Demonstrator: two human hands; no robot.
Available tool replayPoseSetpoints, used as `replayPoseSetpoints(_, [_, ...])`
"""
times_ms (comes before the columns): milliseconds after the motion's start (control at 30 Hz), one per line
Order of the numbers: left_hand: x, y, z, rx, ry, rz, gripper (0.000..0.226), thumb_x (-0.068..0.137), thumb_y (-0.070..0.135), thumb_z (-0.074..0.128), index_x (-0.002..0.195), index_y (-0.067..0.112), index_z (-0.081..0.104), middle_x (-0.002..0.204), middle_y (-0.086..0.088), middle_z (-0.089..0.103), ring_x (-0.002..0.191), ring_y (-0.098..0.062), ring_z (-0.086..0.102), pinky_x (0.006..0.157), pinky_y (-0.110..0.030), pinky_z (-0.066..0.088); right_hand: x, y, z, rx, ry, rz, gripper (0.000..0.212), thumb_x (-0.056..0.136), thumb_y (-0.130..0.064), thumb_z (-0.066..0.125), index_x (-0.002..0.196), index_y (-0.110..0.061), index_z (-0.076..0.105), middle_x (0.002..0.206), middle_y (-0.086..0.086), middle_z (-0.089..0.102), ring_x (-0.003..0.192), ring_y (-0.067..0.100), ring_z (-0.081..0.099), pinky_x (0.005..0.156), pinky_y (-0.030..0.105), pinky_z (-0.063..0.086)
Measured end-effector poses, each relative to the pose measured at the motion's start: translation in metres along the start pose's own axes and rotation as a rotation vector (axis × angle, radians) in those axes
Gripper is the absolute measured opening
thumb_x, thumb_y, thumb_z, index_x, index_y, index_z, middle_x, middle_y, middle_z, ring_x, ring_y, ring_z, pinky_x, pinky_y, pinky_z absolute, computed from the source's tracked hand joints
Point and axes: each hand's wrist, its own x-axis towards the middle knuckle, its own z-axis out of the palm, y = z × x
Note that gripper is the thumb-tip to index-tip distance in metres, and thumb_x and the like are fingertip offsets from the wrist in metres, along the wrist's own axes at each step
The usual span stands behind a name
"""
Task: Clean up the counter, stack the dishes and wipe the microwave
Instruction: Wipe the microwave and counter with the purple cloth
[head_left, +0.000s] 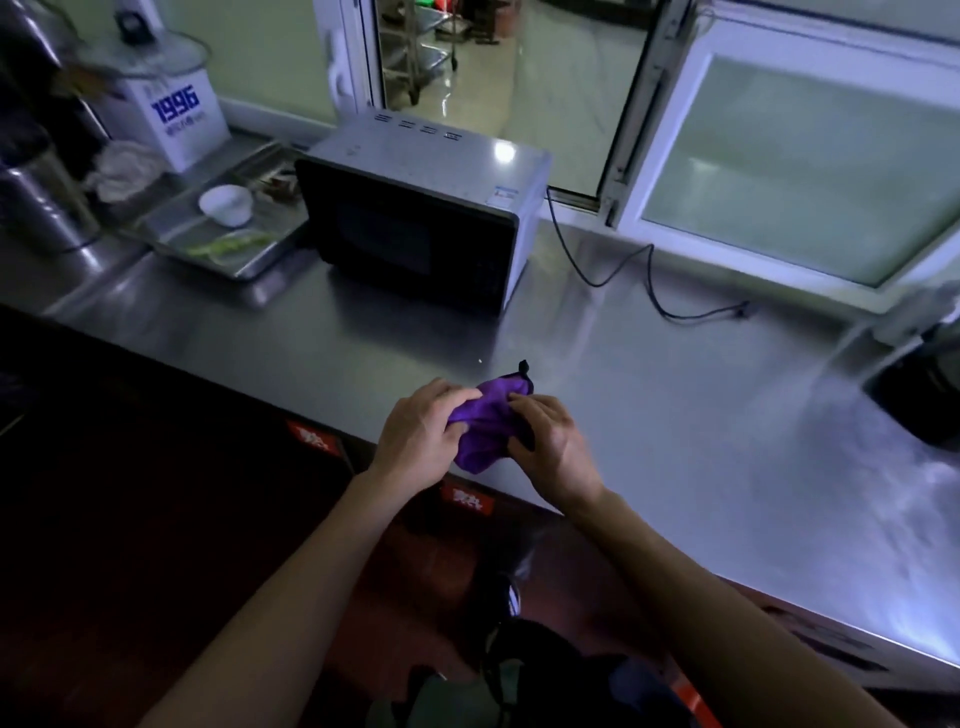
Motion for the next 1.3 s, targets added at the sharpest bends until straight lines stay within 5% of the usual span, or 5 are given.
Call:
replayPoseSetpoints(367, [0.060,-0.060,-0.031,0.016,0.054,-0.057,0.040,0.091,0.017,0.067,0.129,0.022,0.059,0.117,0.005,0.059,0.102,-0.015,0.058,0.088,-0.040,0.052,0.094,0.003,0.033,0.003,-0.006,-0.080,0.046,0.078,-0.006,0.075,0.122,0.000,0.064,0.116,0.015,0.068,0.109,0.032,0.061,0.088,0.037,0.052])
replayPoseSetpoints(767, [0.245,-0.078,-0.048,0.051,0.042,0.124,0.040,0.086,0.013,0.072,0.125,0.020,0.064,0.114,0.003,0.062,0.101,-0.020,0.062,0.088,-0.044,0.051,0.234,0.059,0.019,0.027,0.213,0.055,0.045,0.073,0.000,0.076,0.118,-0.001,0.068,0.114,0.012,0.070,0.107,0.029,0.062,0.091,0.031,0.048])
replayPoseSetpoints(1067, [0.360,-0.071,-0.072,0.088,0.086,0.221,0.038,0.087,0.013,0.071,0.123,0.020,0.063,0.115,0.004,0.063,0.101,-0.016,0.060,0.090,-0.038,0.051,0.328,0.087,-0.008,-0.001,0.345,0.058,0.042,0.075,-0.002,0.074,0.117,0.002,0.068,0.121,0.012,0.069,0.110,0.031,0.061,0.096,0.036,0.050])
replayPoseSetpoints(1300, [0.399,-0.090,-0.062,0.090,0.021,0.132,0.039,0.086,0.013,0.073,0.122,0.023,0.065,0.112,0.005,0.064,0.098,-0.019,0.062,0.089,-0.041,0.052,0.360,0.096,0.007,-0.058,0.233,0.158,0.049,0.075,-0.002,0.070,0.124,0.001,0.065,0.124,0.015,0.066,0.112,0.035,0.058,0.096,0.046,0.049])
